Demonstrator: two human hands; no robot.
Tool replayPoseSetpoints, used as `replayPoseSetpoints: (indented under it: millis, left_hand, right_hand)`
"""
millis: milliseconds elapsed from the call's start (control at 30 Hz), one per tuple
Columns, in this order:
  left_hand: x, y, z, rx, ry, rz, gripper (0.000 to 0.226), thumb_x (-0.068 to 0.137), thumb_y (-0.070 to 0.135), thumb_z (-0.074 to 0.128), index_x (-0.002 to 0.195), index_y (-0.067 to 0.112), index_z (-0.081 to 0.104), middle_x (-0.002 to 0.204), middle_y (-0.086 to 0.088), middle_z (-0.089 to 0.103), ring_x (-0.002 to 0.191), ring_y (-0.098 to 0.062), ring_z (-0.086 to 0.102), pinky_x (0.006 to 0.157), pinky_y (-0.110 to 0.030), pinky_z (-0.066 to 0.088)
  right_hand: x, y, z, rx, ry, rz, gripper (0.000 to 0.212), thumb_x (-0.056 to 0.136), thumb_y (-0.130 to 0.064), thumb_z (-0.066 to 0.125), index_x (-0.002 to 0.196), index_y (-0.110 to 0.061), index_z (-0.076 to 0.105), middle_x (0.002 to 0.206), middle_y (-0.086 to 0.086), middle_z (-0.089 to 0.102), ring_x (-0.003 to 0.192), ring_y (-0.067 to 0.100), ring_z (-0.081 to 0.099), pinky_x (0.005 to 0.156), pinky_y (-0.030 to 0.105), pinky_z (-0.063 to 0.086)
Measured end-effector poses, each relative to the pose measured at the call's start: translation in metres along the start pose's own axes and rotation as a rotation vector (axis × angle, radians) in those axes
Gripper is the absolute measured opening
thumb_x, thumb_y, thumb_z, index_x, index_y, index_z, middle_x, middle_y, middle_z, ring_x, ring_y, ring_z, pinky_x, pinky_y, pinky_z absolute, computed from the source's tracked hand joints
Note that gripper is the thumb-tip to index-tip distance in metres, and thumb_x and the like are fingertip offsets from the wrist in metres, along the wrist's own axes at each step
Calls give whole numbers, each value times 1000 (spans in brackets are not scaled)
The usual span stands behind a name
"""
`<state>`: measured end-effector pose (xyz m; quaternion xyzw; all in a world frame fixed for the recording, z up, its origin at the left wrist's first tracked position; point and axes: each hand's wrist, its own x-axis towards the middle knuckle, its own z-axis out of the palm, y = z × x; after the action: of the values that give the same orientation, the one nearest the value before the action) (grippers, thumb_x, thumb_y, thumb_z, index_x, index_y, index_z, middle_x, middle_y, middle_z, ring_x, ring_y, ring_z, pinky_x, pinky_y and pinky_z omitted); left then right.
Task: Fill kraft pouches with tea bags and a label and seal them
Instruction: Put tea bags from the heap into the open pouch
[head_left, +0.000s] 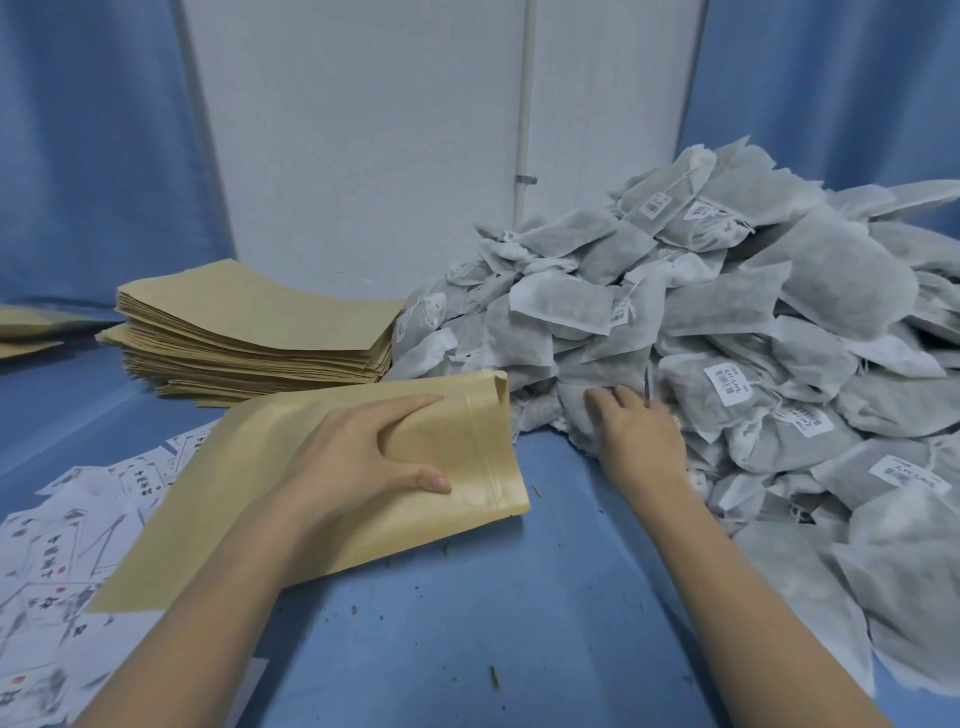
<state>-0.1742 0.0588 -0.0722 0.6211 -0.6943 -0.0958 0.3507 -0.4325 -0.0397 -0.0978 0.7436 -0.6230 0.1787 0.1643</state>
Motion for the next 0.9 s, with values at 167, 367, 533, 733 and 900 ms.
replayPoseSetpoints:
  millis: [167, 367, 533, 733, 900]
  left_hand:
    - [-1, -2, -4, -23, 32, -11, 82, 34, 72, 75, 112, 65, 52, 111, 41, 53, 109, 8, 47, 83, -15, 36]
    - [-1, -5, -11, -8, 72, -11, 84, 33, 71, 76, 114, 62, 53, 106, 46, 50, 103, 13, 45, 79, -10, 34]
    - [-1, 10, -7, -46, 12, 113, 74, 42, 56, 85, 103, 74, 48, 103, 56, 47, 105, 29, 39, 82, 5, 29]
    - [-1, 9, -1, 42, -3, 132, 74, 45, 62, 82, 112, 63, 51, 105, 51, 49, 111, 15, 46, 88, -3, 31]
    - [-1, 10, 4, 10, -6, 110, 73, 38, 76, 65, 107, 69, 41, 97, 58, 44, 108, 12, 48, 90, -15, 38]
  right_hand:
    - [8, 0, -22, 858, 78, 172, 28, 83, -28, 57, 108, -19, 50, 79, -1, 57, 73, 20, 54, 64, 29, 36]
    - [7, 4, -42, 1622, -247, 346, 18, 87, -8, 53, 69, -6, 55, 53, 9, 55, 42, 14, 50, 39, 20, 39]
    - [-4, -34, -45, 1675, -609, 161, 8, 89, -5, 57, 82, -2, 60, 69, 10, 64, 59, 15, 63, 57, 23, 53]
    - [2, -78, -40, 1329, -627, -109, 22, 87, 1, 57, 108, -3, 63, 105, 17, 66, 94, 27, 64, 79, 38, 54]
    - [16, -82, -32, 1192, -797, -120, 18, 91, -1, 52, 107, -6, 59, 96, 12, 61, 82, 19, 58, 67, 27, 50]
